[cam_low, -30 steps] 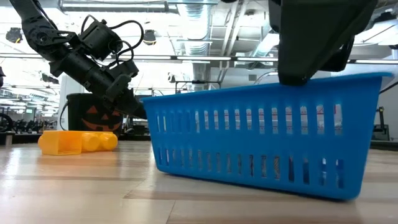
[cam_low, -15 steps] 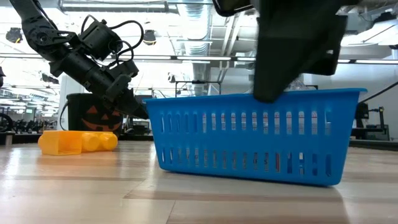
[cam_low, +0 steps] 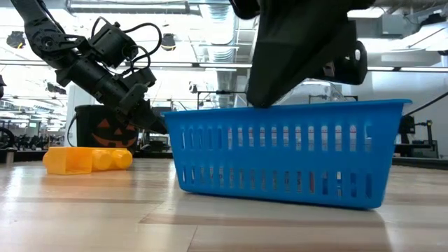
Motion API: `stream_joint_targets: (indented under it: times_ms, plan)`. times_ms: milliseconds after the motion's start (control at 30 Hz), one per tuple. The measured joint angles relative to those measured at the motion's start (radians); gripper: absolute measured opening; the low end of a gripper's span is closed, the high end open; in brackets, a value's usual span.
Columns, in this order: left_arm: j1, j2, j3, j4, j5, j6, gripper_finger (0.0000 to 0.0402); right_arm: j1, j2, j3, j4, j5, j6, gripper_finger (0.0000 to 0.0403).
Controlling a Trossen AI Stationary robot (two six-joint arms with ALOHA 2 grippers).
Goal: Pick & Place Toys
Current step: Adjust the blue bin, then put the yellow game piece block into the transparent bin
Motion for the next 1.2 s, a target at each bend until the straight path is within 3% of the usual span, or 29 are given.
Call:
stream_joint_targets:
  times_ms: [767, 1033, 1200]
  plan:
    - [0.0, 0.0, 0.0, -0.005, 0.0, 0.0, 0.0, -0.003, 0.0, 0.0, -0.052, 0.127, 0.071, 0.0]
    - [0.0, 0.0, 0.0, -0.052, 0.0, 0.016, 0.0, 0.005, -0.001, 0.004, -0.01, 0.136, -0.013, 0.0]
    - [0.0, -0.007, 0.0, -0.067, 0.0, 0.024, 0.0, 0.013, -0.003, 0.084, -0.072, 0.169, -0.11, 0.0]
